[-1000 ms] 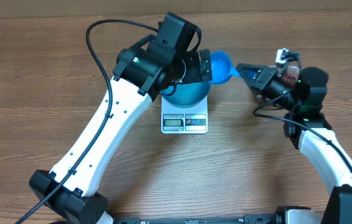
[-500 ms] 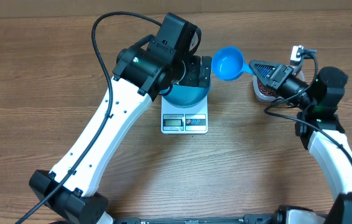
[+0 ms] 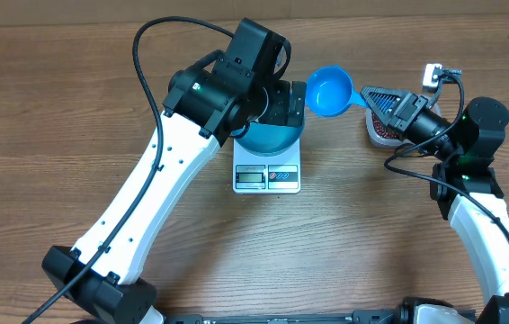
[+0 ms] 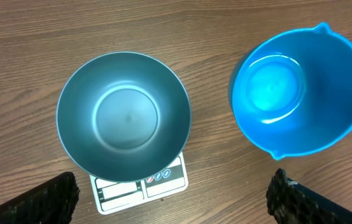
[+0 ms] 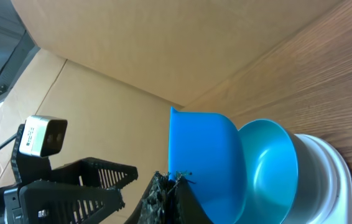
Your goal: Scoop item into bowl and weigh 150g on scale
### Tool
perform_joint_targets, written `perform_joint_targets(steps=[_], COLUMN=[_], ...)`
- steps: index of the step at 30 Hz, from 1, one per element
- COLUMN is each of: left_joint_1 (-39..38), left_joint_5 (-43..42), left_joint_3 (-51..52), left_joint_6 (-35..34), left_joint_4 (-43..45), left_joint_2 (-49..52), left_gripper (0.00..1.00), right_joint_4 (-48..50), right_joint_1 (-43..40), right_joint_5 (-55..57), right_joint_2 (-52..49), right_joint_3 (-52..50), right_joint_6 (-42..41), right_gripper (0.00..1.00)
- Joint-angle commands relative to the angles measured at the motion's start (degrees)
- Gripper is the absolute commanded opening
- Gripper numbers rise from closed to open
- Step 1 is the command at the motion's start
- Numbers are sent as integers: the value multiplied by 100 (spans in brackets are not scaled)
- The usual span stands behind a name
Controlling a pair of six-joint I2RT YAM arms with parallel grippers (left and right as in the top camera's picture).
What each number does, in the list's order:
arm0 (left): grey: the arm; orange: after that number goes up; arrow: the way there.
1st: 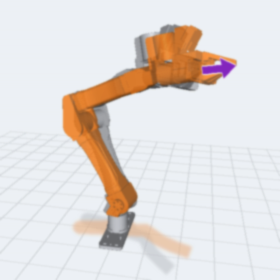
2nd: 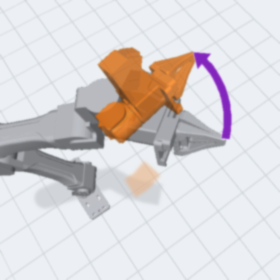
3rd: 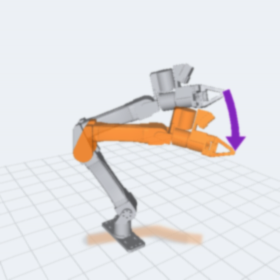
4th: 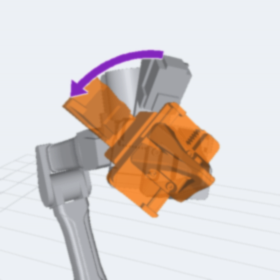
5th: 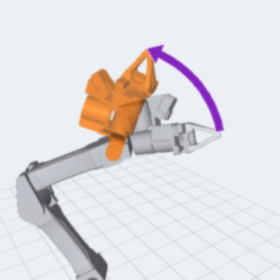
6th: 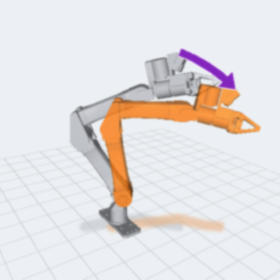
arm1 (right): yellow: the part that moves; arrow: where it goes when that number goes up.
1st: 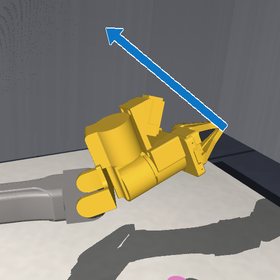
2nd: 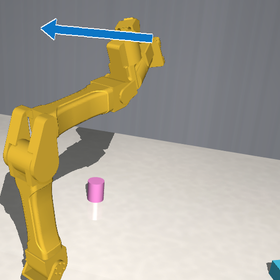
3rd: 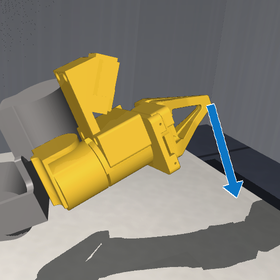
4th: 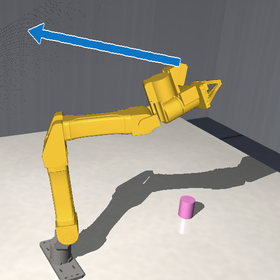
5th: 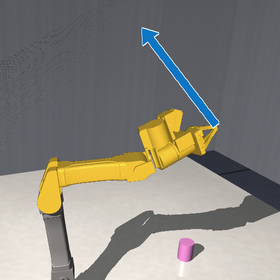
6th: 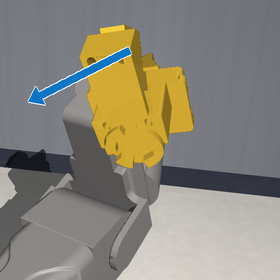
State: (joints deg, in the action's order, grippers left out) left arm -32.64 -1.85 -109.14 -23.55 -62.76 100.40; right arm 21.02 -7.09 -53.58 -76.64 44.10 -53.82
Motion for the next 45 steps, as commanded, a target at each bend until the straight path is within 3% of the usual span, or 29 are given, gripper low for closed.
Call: perform_joint_targets(steps=[1, 45], left_joint_1=[-28, -28], left_joint_5=[59, 59], left_joint_3=[-127, -127], left_joint_6=[131, 129], left_joint_4=[-9, -9], left_joint_2=[-146, -146], left_gripper=[100, 100], right_joint_4=[74, 415], right_joint_1=[-17, -17], right_joint_5=[-52, -240], right_joint_2=[85, 90], right_joint_3=[181, 179], right_joint_6=[-179, -466], right_gripper=[4, 4])
